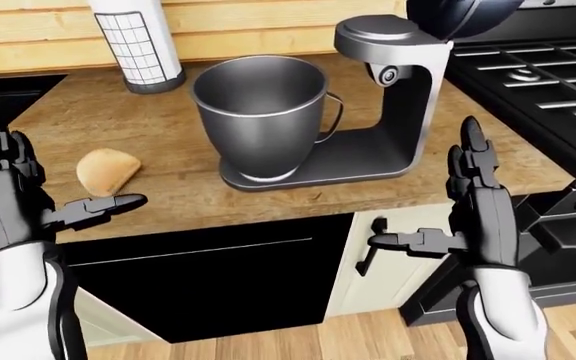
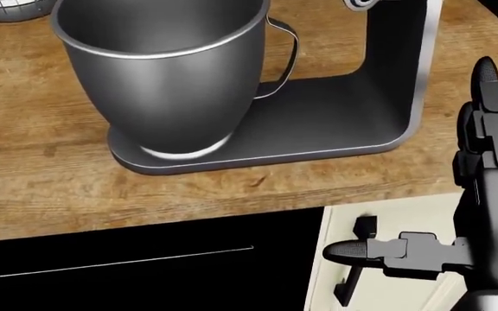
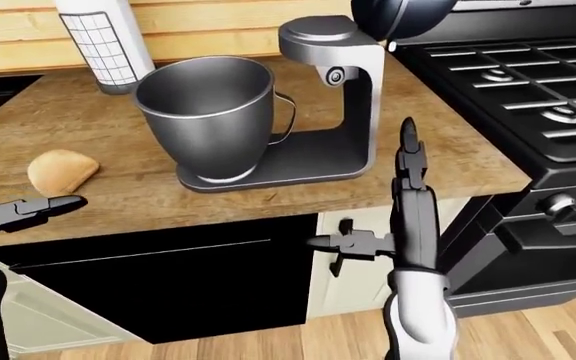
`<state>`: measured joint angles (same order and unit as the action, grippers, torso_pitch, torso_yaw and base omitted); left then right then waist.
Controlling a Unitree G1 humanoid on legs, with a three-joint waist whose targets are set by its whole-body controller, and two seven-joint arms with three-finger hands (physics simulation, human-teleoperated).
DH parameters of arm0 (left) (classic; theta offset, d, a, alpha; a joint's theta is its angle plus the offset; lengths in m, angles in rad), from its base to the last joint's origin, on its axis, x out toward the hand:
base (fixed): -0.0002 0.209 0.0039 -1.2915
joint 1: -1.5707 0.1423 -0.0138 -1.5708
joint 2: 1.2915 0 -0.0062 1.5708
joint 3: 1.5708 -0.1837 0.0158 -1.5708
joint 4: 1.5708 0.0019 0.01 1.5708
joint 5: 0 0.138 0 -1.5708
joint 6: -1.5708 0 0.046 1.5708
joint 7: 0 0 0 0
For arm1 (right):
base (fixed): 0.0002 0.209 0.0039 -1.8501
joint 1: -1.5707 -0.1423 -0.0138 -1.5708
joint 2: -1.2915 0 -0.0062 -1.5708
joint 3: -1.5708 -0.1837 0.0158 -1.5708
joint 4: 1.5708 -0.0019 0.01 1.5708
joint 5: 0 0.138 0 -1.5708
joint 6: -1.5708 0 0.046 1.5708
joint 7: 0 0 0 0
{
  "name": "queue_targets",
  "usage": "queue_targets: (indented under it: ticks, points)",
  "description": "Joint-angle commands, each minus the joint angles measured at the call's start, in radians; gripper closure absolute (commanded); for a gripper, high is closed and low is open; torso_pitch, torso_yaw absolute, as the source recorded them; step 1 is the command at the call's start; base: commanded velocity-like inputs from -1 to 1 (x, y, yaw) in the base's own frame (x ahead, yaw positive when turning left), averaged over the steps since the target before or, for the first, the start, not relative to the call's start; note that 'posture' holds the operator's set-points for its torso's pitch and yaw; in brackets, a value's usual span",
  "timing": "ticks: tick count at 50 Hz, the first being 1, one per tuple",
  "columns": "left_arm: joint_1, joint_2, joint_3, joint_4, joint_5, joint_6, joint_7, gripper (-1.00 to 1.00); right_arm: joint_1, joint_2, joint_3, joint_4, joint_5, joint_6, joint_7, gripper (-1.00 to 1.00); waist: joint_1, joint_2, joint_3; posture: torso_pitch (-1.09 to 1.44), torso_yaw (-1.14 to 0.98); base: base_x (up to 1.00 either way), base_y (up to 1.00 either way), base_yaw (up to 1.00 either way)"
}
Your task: Place the bread in the stand mixer bowl.
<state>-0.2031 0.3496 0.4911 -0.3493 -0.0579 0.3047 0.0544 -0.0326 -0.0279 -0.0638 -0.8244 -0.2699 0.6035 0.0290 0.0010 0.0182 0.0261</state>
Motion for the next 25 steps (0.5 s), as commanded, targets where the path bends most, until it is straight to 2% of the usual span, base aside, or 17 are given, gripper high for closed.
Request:
queue_targets:
  ticks: [1, 10, 25]
  points:
    - [-0.022, 0.014, 0.001, -0.02, 0.014, -0.037, 0.001, -1.0, -0.015, -0.004, 0.0, -0.034, -0.004, -0.032, -0.002, -1.0, 0.0, 0.004, -0.016, 0.0, 0.0, 0.0, 0.0, 0.0]
    - [-0.044, 0.012, -0.026, 0.02, 0.03, -0.038, 0.007, -1.0, -0.013, -0.002, 0.002, -0.032, -0.007, -0.037, -0.002, -1.0, 0.0, 0.004, -0.02, 0.0, 0.0, 0.0, 0.0, 0.0]
    - [-0.072, 0.019, -0.063, 0.187, 0.063, -0.145, 0.027, -1.0, -0.01, -0.001, 0.005, -0.028, -0.008, -0.046, 0.0, -1.0, 0.001, 0.004, -0.025, 0.0, 0.0, 0.0, 0.0, 0.0]
